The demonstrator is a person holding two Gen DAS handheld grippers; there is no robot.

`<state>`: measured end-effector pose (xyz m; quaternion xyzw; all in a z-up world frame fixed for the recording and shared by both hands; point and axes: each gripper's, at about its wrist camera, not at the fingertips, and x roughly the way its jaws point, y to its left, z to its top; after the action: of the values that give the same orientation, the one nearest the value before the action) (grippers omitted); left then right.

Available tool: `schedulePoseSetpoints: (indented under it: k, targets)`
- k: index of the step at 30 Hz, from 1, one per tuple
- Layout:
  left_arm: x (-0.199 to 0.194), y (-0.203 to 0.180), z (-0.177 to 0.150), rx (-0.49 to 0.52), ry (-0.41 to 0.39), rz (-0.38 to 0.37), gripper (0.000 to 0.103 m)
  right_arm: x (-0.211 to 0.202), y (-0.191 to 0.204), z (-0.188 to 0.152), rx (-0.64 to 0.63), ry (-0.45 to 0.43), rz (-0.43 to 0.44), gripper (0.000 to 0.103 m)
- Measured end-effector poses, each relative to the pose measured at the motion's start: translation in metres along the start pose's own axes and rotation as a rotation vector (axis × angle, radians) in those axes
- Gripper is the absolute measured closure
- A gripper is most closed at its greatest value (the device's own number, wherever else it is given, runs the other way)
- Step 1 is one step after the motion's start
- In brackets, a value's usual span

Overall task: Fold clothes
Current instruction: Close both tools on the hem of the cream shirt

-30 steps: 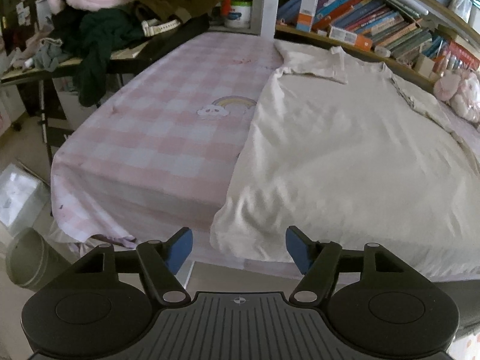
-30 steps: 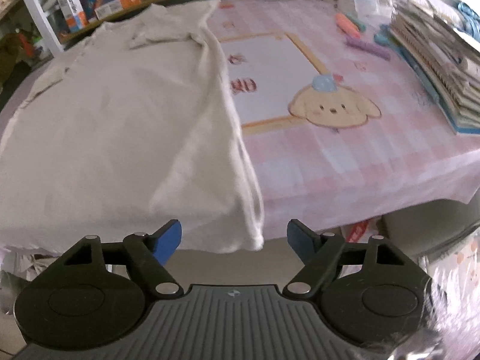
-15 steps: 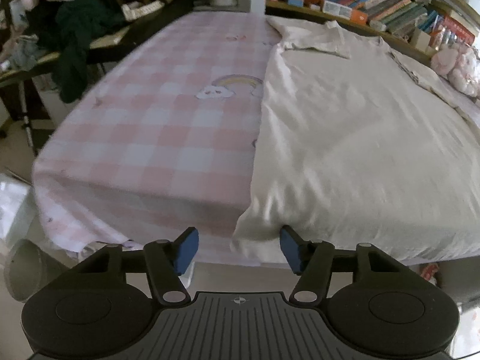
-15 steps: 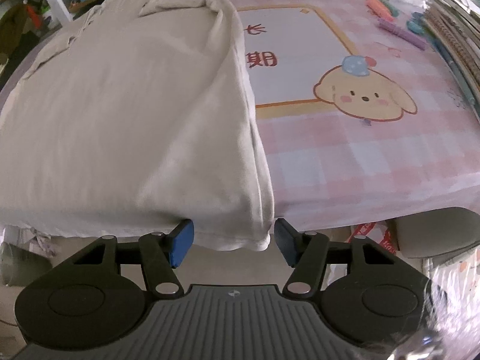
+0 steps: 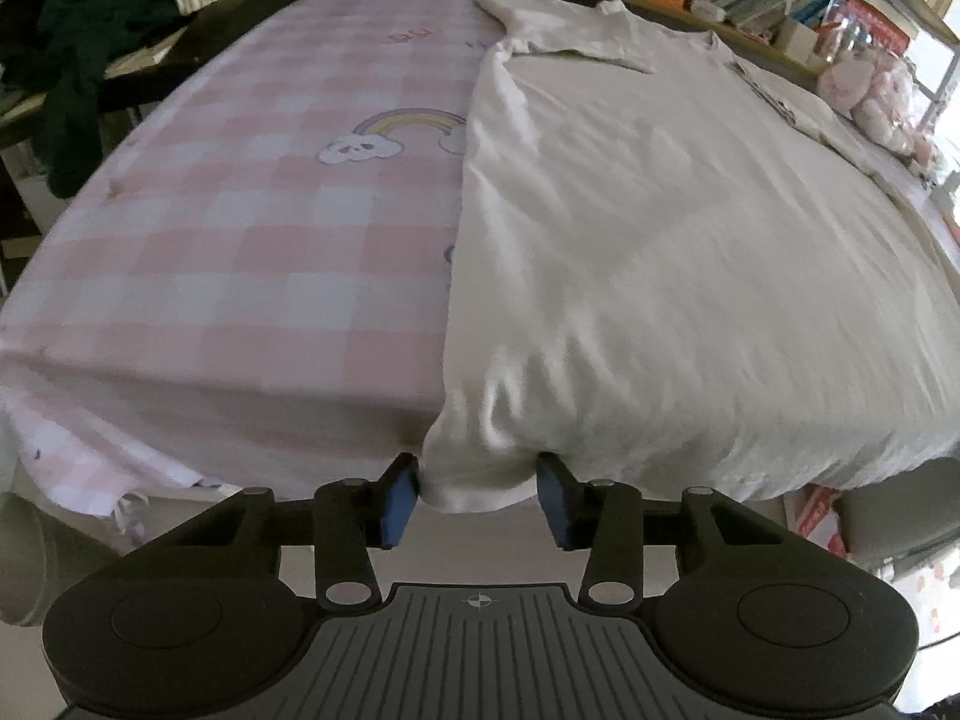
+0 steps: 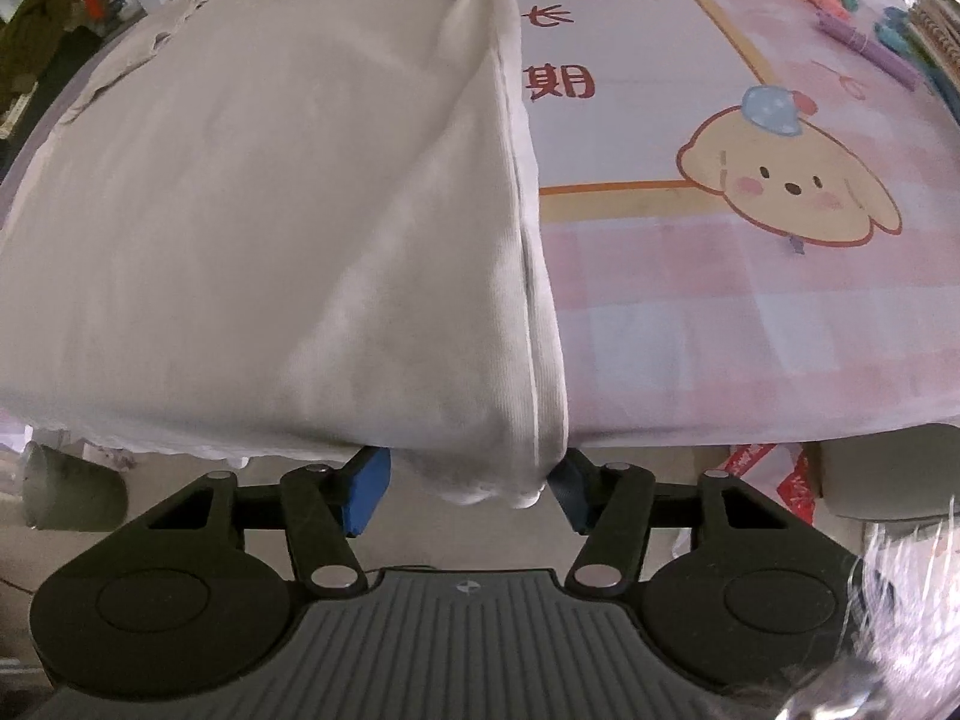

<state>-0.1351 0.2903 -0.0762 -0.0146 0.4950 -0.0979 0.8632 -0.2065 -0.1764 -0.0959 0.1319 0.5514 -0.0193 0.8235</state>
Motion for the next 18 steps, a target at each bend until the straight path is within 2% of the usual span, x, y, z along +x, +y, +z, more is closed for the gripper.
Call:
schedulePoseSetpoints:
  k: [1, 3, 4, 6, 9, 11, 12, 18]
  targets:
    - [0.001, 0.001, -0.001, -0.003, 0.002, -0.007, 0.061, -0.001, 0.000, 0.000, 0.002, 0.000, 0.008, 0.053]
    - [0.002, 0.002, -0.001, -0.007, 0.002, -0.017, 0.061, -0.003, -0.001, -0.001, 0.008, 0.002, 0.026, 0.064]
    - [0.003, 0.001, -0.001, -0.007, 0.001, -0.024, 0.062, -0.005, -0.001, -0.001, 0.011, 0.002, 0.033, 0.067]
    - [0.005, 0.001, -0.002, -0.009, 0.000, -0.038, 0.067, -0.008, -0.001, -0.004, 0.020, -0.001, 0.049, 0.080]
    - [0.007, 0.001, -0.002, -0.009, -0.004, -0.072, 0.084, -0.015, -0.002, -0.007, 0.051, -0.007, 0.080, 0.092]
    - [0.005, 0.000, -0.004, -0.003, -0.012, -0.081, 0.094, -0.021, -0.005, -0.007, 0.059, -0.014, 0.089, 0.094]
    - [0.003, -0.001, -0.005, -0.002, -0.019, -0.084, 0.096, -0.024, -0.007, -0.008, 0.064, -0.019, 0.094, 0.094]
    - [-0.014, 0.003, -0.014, -0.012, -0.052, -0.122, 0.099, -0.047, -0.011, -0.011, 0.077, -0.041, 0.123, 0.095]
